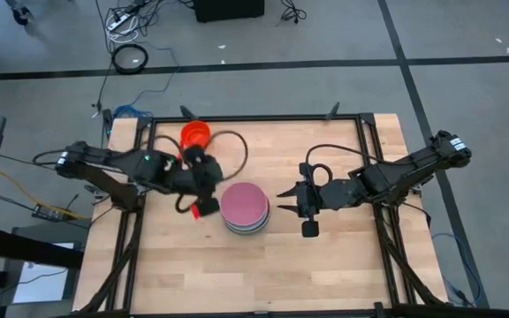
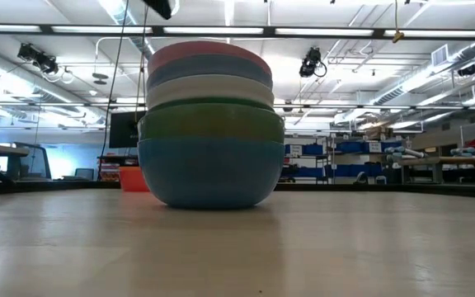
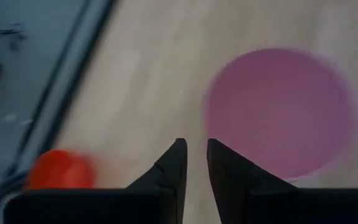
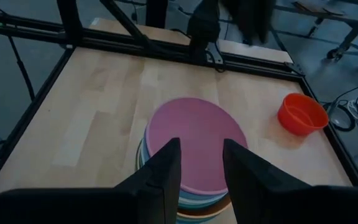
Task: Nest bowls inside each other
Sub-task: Stack the orange bowl on top of the pink bowl
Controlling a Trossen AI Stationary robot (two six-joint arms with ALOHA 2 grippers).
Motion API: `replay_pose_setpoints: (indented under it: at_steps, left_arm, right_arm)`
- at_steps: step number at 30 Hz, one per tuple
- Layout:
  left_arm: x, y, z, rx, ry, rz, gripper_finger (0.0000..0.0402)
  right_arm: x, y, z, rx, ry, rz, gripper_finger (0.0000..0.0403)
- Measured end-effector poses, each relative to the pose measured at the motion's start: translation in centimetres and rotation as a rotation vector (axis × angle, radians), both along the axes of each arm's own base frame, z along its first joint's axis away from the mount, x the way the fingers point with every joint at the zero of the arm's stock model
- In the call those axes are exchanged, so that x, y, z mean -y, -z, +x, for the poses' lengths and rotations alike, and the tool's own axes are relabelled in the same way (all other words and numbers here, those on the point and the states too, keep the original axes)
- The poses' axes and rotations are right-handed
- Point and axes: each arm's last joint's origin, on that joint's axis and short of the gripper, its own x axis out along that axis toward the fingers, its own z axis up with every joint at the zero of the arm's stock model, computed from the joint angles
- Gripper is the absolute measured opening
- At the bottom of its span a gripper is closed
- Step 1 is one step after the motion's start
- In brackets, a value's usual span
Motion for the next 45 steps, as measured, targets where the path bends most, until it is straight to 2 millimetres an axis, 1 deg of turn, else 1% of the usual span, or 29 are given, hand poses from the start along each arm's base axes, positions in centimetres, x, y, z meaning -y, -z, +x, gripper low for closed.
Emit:
replay_pose_setpoints:
  at_steps: [3, 9, 16, 25, 33, 45]
  left_arm:
    - [-1.4, -0.1, -0.6, -0.044, -0.038, 0.042, 0.0072]
    - [-4.2, 0.1, -0.8, -0.14, -0.081, 0.119, 0.0072]
    - [-7.6, 0.2, -1.1, -0.213, -0.134, 0.156, 0.0072]
    - [-11.2, 0.2, -1.9, -0.27, -0.214, 0.172, 0.0072]
    - [-13.0, 0.2, -2.4, -0.289, -0.248, 0.156, 0.0072]
    - [-13.7, 0.2, -2.6, -0.292, -0.238, 0.138, 0.0072]
  right_arm:
    - [0.1, 0.0, 0.0, 0.0, 0.004, 0.0, 0.0106]
    - [0.2, 0.0, 0.1, 0.001, 0.008, 0.0, 0.0106]
    - [0.2, 0.0, 0.1, 0.001, 0.008, 0.001, 0.0106]
    - [0.2, 0.0, 0.1, 0.002, 0.016, 0.015, 0.0106]
    - [0.2, 0.1, 0.0, -0.003, 0.028, 0.037, 0.0106]
    - [0.4, 0.1, 0.0, 0.005, 0.091, 0.007, 0.0106]
